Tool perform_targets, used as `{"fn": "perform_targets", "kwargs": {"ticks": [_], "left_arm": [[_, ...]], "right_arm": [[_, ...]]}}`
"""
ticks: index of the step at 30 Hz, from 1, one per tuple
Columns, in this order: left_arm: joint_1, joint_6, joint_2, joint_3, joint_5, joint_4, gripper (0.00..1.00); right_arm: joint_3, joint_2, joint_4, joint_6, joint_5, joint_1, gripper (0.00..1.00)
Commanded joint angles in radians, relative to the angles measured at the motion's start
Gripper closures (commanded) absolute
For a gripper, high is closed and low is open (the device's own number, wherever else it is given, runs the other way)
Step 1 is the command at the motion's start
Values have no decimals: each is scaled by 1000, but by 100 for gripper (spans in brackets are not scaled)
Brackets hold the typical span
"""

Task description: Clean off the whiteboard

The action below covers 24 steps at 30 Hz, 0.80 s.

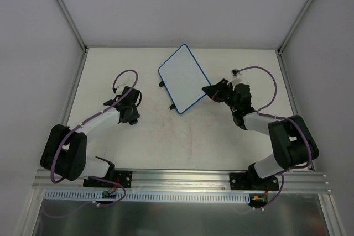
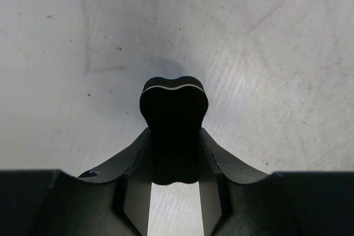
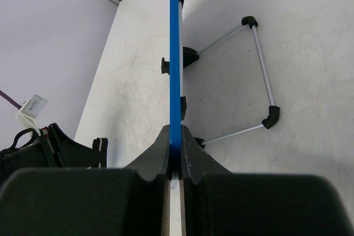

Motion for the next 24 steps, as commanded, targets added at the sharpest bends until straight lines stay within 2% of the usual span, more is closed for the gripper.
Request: {"fn": "perform_targets", "kwargs": {"ticks": [1,4,11,16,20,23,24], "left_arm": [[29,64,27,43,42,-5,93],[40,84,71,86,65,-4,91],[101,111,143,202,123,-4,96],[155,141,194,257,185,-5,92],[215,149,223,268,264,-4,82],[226,160,231,267,271,-2,70],[227,160,222,262,268,-2,61]], "right_arm": [[15,-1,-9,-55,-19,10,100],[15,-1,-9,-55,-21,7,100],[17,2,-9,-56,-22,7,100],[17,2,-9,-55,-24,5,100],[18,4,-9,-55,-25,5,100],[18,4,-9,-55,-25,4,100],[18,2,-9,-55,-25,4,100]]}}
